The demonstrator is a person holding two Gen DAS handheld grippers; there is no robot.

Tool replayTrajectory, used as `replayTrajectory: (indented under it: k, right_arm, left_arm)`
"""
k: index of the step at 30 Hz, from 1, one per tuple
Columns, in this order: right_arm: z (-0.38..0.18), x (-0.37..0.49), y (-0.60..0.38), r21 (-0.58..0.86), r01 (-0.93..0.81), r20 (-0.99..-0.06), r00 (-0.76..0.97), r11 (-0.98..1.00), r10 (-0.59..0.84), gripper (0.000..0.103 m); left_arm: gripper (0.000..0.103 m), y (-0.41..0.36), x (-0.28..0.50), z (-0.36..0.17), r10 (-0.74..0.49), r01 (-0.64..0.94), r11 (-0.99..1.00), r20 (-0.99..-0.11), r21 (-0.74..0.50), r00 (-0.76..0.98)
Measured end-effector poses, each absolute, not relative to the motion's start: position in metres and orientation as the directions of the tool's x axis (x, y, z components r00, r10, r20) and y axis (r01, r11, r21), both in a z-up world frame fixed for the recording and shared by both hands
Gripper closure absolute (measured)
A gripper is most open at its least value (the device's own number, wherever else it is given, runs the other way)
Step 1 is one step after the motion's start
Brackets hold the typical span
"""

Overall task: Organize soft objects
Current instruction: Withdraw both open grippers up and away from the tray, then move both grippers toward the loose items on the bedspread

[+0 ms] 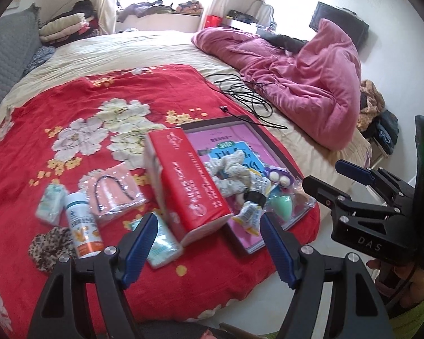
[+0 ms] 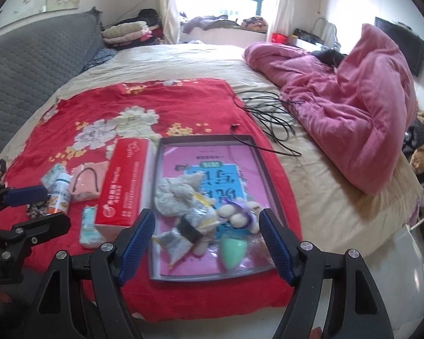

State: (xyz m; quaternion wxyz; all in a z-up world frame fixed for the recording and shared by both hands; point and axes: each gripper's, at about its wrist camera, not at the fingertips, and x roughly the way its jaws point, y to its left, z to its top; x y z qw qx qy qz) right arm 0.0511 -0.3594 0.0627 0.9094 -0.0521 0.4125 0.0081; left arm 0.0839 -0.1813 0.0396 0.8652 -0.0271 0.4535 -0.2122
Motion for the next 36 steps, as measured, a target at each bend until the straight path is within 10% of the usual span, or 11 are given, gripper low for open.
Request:
replayTrajectory:
  k: [36]
  right_arm:
    - [0.065,0.060,-0.205,-0.133,-0.338,-0.761,0.637,0.932,0.123,0.026]
  left_arm:
    - [0.029,-0.018,0.063,0.041,-0.242,0.110,0.969,-0.778,-0.220,0.580]
